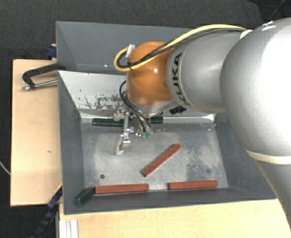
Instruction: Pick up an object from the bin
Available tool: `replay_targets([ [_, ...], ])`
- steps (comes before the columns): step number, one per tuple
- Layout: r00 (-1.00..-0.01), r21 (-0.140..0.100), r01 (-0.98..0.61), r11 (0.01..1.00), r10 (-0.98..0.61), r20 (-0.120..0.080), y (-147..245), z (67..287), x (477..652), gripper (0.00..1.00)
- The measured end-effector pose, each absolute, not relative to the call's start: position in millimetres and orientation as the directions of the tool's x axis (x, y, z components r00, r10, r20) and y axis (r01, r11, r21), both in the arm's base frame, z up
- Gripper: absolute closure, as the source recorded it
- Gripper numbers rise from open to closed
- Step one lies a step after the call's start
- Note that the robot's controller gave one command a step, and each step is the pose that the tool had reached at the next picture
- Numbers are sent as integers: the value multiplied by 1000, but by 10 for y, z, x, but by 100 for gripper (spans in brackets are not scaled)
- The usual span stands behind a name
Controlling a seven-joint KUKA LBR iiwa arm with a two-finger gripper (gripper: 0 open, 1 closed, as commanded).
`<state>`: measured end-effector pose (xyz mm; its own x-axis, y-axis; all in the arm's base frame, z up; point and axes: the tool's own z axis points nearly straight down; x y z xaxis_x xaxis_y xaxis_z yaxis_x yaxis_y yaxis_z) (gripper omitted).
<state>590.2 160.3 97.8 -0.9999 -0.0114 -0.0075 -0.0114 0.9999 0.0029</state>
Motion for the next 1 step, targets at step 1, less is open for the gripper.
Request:
replay_targets([
  [1, -990, 8, -144, 990, -144, -14, 1264, 913, 5991, 0],
])
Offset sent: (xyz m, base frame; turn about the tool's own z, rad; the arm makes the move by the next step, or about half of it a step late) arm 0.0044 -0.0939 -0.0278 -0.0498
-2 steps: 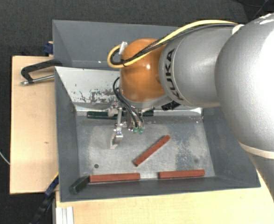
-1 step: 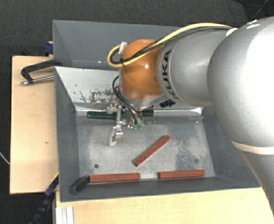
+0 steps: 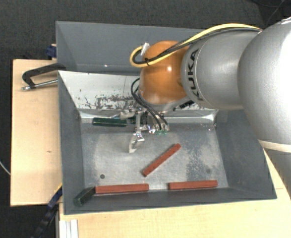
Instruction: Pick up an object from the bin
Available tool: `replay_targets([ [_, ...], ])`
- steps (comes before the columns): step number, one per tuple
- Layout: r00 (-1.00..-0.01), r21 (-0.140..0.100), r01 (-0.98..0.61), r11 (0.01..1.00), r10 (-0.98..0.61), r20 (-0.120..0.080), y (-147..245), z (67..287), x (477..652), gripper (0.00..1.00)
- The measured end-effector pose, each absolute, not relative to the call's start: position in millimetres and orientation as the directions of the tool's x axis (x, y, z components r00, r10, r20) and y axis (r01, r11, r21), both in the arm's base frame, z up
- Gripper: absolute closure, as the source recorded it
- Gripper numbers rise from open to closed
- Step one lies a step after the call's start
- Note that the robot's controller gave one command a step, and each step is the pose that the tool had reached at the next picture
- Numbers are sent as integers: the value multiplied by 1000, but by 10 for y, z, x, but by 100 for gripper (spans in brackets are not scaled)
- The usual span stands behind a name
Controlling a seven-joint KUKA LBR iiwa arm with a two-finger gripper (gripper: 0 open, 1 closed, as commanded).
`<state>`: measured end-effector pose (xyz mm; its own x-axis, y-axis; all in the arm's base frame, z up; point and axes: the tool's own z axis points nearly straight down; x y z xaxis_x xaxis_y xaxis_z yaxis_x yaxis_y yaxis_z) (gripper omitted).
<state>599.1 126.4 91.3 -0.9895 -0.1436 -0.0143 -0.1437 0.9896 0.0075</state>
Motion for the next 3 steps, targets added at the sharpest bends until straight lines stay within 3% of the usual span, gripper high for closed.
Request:
replay_targets([
  [1, -997, 13, -77, 997, -77, -28, 830, 827, 6021, 0],
  [2, -968, 0, -252, 968, -252, -5, 600, 968, 5931, 0],
  [3, -920, 0, -391, 920, -391, -2, 445, 1129, 5711, 0],
])
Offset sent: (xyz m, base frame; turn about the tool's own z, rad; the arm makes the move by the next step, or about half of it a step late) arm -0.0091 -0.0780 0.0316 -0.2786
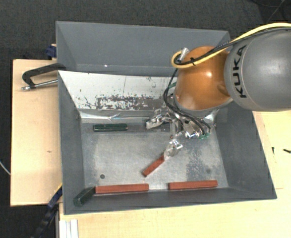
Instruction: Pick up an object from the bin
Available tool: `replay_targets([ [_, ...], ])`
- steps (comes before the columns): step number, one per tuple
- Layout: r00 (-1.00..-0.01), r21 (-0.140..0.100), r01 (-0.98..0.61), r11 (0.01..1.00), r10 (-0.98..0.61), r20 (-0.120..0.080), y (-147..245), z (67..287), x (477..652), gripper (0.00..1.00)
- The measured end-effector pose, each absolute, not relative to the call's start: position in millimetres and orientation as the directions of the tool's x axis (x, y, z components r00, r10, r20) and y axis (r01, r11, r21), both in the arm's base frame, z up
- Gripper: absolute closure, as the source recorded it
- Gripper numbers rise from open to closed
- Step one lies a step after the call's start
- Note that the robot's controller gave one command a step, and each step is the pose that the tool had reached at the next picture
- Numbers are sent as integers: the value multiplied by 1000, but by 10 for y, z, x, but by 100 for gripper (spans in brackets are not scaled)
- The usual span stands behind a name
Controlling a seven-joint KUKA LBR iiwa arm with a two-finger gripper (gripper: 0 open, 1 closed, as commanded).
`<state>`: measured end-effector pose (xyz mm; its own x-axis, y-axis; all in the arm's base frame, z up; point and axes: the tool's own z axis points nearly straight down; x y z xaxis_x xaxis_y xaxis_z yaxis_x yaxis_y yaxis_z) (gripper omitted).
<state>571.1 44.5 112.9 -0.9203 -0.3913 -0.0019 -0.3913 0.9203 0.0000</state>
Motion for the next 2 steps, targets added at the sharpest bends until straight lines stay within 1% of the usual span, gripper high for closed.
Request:
replay_targets([
  [1, -958, 1, -287, 958, -287, 6, -20, 767, 5169, 100],
  [2, -958, 1, -287, 958, -287, 6, -19, 767, 5170, 100],
])
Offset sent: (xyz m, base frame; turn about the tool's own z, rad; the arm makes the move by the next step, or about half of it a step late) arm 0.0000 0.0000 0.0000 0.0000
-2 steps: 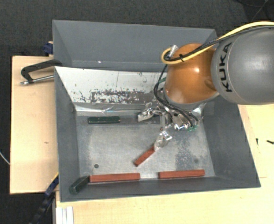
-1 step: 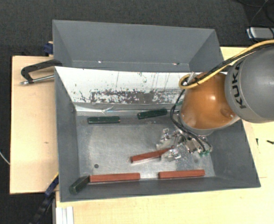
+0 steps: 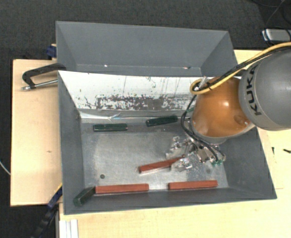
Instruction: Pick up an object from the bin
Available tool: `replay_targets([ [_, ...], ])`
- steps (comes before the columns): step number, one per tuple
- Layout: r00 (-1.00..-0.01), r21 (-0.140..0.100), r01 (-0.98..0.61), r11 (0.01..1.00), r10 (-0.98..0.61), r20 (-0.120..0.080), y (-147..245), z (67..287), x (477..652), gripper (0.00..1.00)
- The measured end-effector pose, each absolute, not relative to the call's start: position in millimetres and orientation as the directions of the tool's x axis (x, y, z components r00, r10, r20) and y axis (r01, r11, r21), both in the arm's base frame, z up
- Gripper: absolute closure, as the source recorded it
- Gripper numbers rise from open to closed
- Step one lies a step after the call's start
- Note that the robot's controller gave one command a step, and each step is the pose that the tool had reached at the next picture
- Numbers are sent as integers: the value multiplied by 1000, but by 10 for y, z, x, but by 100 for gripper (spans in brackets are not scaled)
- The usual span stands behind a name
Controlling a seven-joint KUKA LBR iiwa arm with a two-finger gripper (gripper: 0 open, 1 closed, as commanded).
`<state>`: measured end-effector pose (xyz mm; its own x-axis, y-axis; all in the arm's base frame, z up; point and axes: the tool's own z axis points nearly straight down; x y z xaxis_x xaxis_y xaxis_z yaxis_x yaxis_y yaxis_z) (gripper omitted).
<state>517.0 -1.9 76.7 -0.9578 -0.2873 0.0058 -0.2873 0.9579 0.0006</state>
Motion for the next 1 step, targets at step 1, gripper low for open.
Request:
replay_targets([
  [1, -960, -2, -280, 960, -280, -10, -12, 2351, 5338, 100],
])
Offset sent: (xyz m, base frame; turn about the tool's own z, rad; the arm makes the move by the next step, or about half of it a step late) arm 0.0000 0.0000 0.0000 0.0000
